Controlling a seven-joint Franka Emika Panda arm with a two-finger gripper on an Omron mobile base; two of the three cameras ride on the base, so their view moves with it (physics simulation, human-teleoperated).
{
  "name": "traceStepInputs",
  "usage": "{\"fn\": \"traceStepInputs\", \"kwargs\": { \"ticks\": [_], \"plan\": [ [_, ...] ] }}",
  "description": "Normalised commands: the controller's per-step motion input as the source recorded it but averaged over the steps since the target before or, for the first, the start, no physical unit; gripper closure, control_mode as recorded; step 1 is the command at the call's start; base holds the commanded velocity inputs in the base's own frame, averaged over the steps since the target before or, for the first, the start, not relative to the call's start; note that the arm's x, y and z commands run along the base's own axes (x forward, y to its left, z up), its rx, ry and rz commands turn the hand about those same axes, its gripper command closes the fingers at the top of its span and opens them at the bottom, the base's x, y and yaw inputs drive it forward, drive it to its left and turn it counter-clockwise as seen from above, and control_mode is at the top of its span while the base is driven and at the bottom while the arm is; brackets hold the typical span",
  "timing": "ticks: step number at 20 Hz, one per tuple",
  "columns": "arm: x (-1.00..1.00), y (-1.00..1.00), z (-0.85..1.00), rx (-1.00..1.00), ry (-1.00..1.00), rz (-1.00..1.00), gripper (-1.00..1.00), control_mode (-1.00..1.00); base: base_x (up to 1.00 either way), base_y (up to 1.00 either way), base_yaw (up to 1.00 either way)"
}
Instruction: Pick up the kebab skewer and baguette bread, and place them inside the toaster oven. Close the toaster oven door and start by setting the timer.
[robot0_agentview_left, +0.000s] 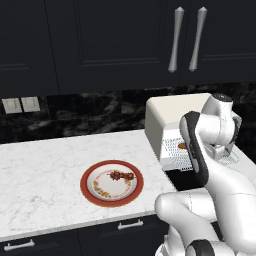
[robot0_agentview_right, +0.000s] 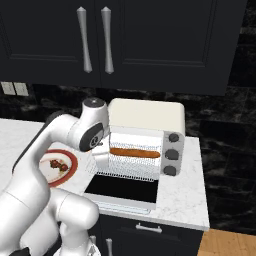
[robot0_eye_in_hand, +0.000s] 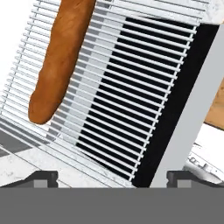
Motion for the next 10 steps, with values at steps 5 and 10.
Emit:
{"fn": "traceStepInputs", "kwargs": {
  "ticks": [5, 10],
  "plan": [
    [0.45, 0.86, 0.00, -0.02, 0.06, 0.00, -1.00, -1.00, 0.00, 0.00, 0.00],
    [0.46, 0.74, 0.00, 0.00, 0.11, -0.08, -1.00, -1.00, 0.00, 0.00, 0.00]
  ]
}}
